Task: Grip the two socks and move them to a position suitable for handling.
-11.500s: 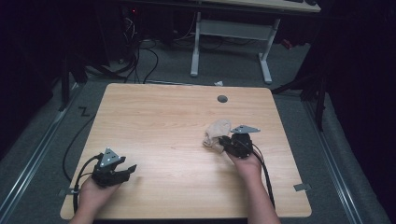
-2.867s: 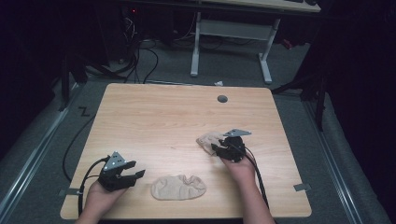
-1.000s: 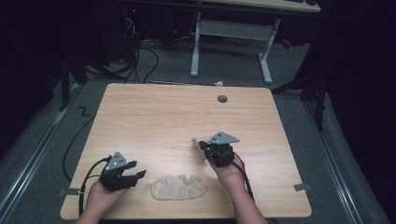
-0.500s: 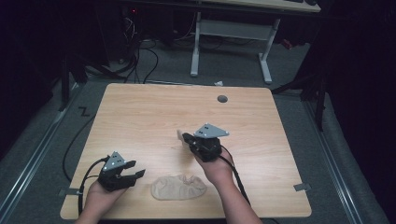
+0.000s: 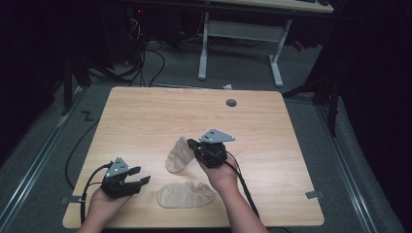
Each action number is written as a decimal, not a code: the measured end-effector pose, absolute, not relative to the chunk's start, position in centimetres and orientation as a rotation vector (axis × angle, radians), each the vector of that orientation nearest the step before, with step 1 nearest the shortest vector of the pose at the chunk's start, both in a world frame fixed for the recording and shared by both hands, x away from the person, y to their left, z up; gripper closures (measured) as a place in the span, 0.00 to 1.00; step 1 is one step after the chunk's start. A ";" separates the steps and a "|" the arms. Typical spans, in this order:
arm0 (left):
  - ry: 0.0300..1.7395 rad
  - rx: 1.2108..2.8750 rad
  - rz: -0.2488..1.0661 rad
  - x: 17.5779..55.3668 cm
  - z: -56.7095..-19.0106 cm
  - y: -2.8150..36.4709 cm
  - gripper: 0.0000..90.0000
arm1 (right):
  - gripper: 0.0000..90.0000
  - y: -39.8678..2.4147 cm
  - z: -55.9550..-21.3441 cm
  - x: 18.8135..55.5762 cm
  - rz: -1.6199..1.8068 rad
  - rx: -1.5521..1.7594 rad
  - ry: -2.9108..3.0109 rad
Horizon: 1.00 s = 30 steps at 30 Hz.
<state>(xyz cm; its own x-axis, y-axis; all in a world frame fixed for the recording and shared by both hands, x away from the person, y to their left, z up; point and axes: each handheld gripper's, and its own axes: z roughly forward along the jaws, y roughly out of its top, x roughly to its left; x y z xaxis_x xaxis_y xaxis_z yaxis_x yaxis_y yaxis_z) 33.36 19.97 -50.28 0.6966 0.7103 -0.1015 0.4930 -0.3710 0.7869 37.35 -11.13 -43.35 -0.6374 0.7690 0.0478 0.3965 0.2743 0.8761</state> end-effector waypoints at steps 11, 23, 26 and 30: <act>0.923 2.065 0.320 33.5 -50.4 19.5 0.50 | 0.97 -15.8 -48.6 38.4 1.177 1.265 2.178; 0.922 2.082 0.325 33.7 -50.9 18.8 0.50 | 0.86 -19.1 -50.6 38.2 1.052 1.327 2.171; 0.941 2.068 0.320 34.0 -51.0 18.7 0.50 | 0.80 -20.0 -50.7 37.6 1.077 1.352 2.157; 0.954 2.063 0.314 34.6 -51.2 18.0 0.49 | 0.77 -20.0 -50.8 37.3 1.062 1.333 2.171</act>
